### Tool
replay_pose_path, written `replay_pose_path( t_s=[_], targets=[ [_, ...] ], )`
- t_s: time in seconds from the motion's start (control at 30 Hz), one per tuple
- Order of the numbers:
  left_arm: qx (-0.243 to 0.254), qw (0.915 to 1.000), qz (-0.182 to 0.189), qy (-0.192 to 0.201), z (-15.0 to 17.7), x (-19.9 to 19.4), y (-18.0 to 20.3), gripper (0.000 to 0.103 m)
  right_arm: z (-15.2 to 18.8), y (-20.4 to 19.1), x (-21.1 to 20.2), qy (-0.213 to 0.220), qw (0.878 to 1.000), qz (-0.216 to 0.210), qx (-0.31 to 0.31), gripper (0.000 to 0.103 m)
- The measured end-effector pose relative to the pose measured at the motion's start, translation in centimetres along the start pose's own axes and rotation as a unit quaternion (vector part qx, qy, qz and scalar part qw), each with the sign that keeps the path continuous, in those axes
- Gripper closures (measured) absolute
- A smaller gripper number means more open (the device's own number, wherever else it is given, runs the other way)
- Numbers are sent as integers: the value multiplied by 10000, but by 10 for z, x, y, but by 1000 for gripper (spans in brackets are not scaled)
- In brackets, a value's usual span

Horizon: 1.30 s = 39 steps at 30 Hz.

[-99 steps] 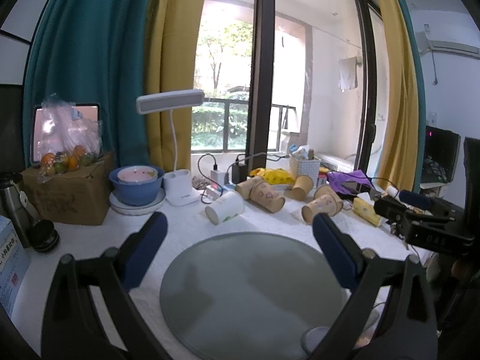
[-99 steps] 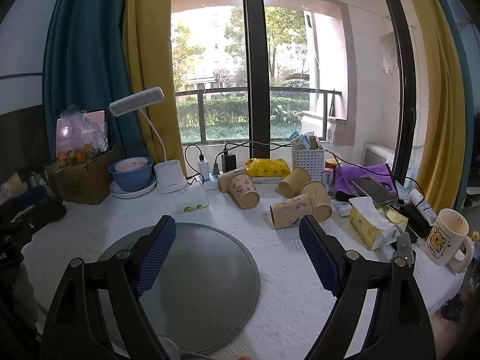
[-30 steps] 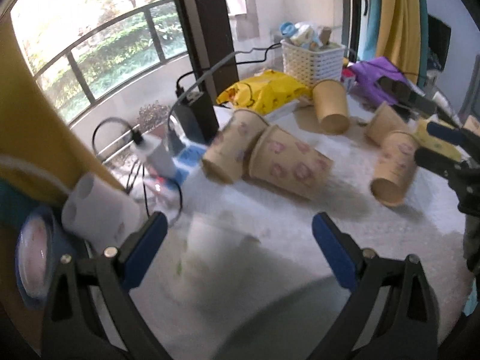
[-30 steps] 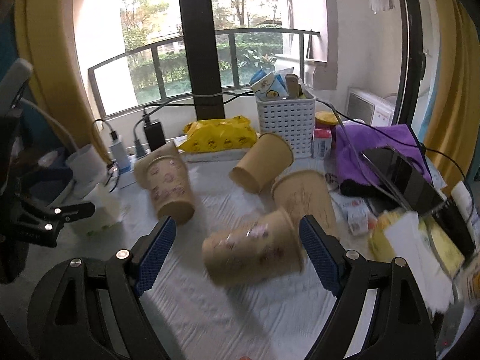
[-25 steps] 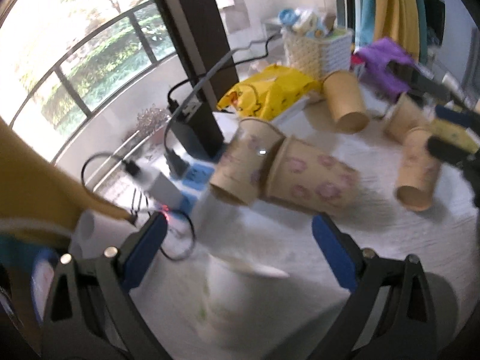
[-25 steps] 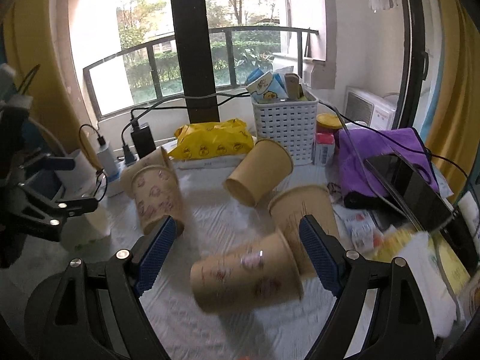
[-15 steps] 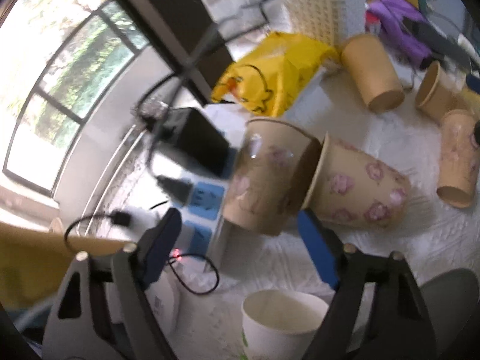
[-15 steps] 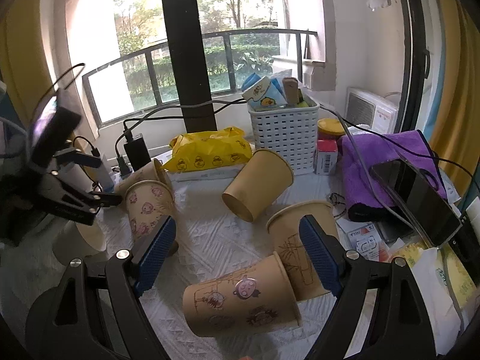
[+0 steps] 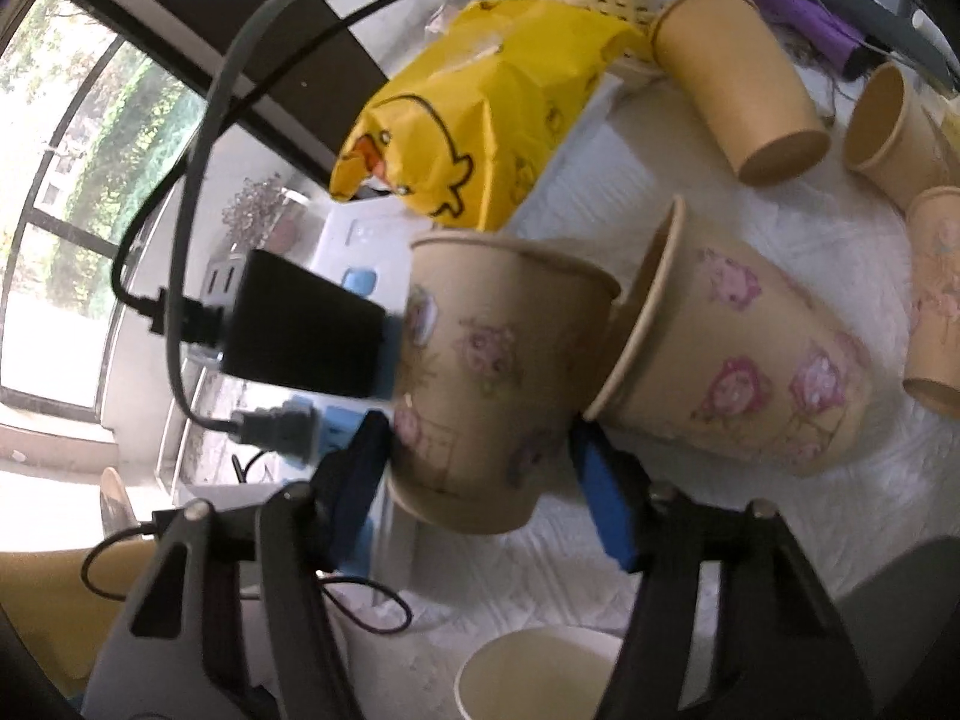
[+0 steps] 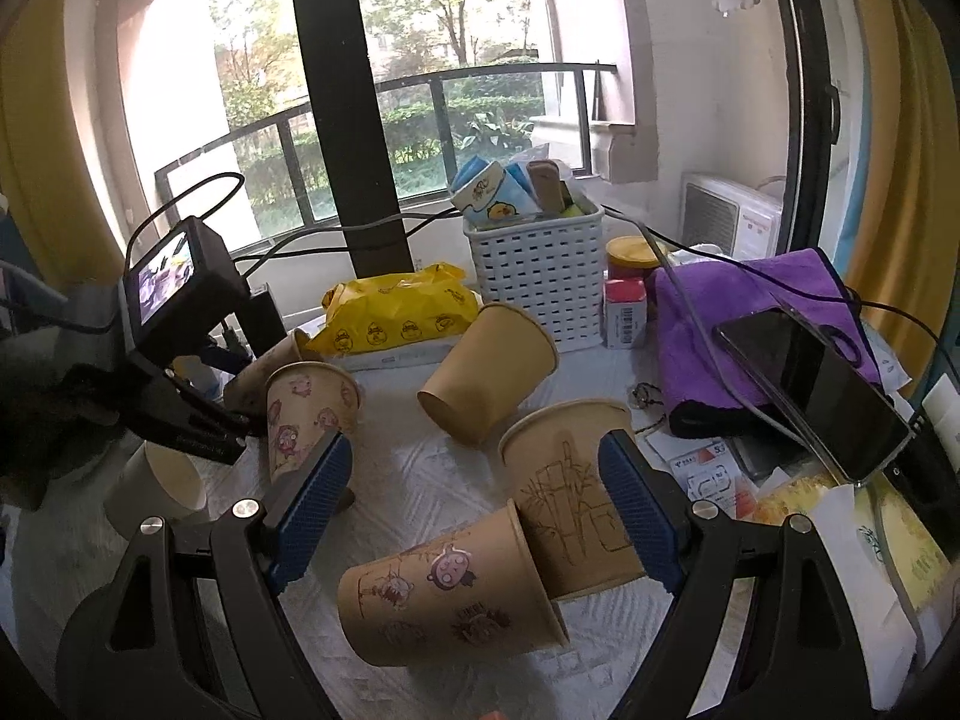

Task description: Flip cup upright

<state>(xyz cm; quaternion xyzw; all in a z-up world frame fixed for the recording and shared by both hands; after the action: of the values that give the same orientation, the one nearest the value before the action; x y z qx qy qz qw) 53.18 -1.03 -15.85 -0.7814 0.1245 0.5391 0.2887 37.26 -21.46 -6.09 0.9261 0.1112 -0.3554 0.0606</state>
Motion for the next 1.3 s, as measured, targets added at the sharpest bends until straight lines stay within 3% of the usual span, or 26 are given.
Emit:
replay_pose_path(
  t_s=[0.17,0.5,0.6,0.83,0.9,1.0,1.1,1.2,1.3],
  targets=[
    [-170,9998,70,44,10,-18,-9,41,1,0,-5,-2,10000,-11,50,16],
    [-735,9962,25,457,47,-109,-27,41,4,-17,-43,116,9997,-222,-10,16],
    [-1129,9912,407,553,70,-138,-22,41,7,-24,-58,118,9995,-299,-42,16],
    [-1906,9734,1183,463,151,-182,52,41,28,-48,-90,82,9983,-559,-152,16],
    [-2295,9630,1335,457,165,-179,76,41,39,-54,-98,28,9977,-651,-206,16],
    [-3058,9356,1717,413,196,-175,107,41,58,-59,-107,-125,9966,-763,-273,16],
    [-3860,8981,2075,371,222,-171,137,41,76,-57,-113,-329,9955,-841,-287,16],
    [-4638,8523,2386,387,244,-171,155,41,93,-53,-117,-523,9940,-913,-295,16],
    [-5082,8204,2605,293,256,-168,174,41,103,-53,-121,-636,9922,-1010,-353,16]
  ],
)
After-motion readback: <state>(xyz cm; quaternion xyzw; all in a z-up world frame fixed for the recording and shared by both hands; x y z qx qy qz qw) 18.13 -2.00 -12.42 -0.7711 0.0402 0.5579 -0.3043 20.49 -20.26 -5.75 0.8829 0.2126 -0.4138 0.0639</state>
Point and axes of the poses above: each gripper's, at about its wrist camera, not at the fingertips, and x roughly the way its jaws point, y to its right, z to its underside, the point moved 7 cm from there along x, roughly the way its jaws point, and after that the axes turned 2 degrees about -x, right-handed, at the moved point
